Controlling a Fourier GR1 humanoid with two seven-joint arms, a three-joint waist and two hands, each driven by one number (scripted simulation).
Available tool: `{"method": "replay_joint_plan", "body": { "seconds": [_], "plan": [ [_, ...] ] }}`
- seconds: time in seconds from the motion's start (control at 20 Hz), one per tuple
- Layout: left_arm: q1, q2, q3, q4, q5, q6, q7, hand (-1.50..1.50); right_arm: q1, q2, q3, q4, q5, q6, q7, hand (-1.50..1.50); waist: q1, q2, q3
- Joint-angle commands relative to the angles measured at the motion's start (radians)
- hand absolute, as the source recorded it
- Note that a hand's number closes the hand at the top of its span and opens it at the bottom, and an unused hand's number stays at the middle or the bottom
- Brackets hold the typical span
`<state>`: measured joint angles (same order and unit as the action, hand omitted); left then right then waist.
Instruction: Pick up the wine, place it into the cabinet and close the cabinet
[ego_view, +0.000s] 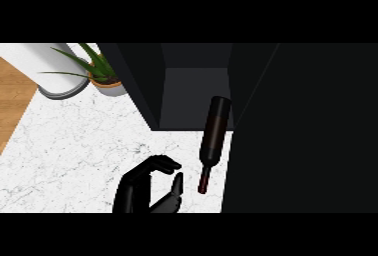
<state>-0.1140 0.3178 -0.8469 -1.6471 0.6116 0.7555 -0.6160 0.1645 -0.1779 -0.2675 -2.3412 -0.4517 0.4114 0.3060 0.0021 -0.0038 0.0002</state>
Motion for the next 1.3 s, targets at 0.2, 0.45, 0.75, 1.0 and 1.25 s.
{"method": "replay_joint_plan", "body": {
  "seconds": [0.2, 0.45, 0.75, 1.0, 1.25],
  "plan": [
    [0.167, 0.23, 0.018, -0.179, -0.028, -0.077, -0.014, 1.5, 0.072, -0.096, 0.059, -0.066, -0.002, 0.196, 0.005, 1.5, 0.002, -0.001, 0.0],
    [0.253, 0.378, 0.103, -0.269, 0.032, -0.172, -0.001, 1.5, 0.128, -0.102, 0.161, -0.031, -0.097, 0.297, 0.003, 1.5, 0.005, -0.001, 0.0],
    [0.348, 0.476, 0.248, -0.317, 0.107, -0.276, -0.059, 1.5, 0.169, -0.096, 0.343, -0.1, -0.102, 0.282, 0.087, 1.5, 0.008, 0.0, -0.001],
    [0.394, 0.494, 0.342, -0.269, 0.159, -0.346, -0.104, 1.5, 0.181, -0.053, 0.554, -0.192, 0.02, 0.296, 0.109, 1.5, 0.005, -0.003, -0.002],
    [0.439, 0.562, 0.448, -0.238, 0.234, -0.456, -0.123, 1.5, 0.096, 0.013, 0.736, -0.19, 0.168, 0.303, 0.131, 1.5, 0.007, -0.012, -0.004]
  ]
}}
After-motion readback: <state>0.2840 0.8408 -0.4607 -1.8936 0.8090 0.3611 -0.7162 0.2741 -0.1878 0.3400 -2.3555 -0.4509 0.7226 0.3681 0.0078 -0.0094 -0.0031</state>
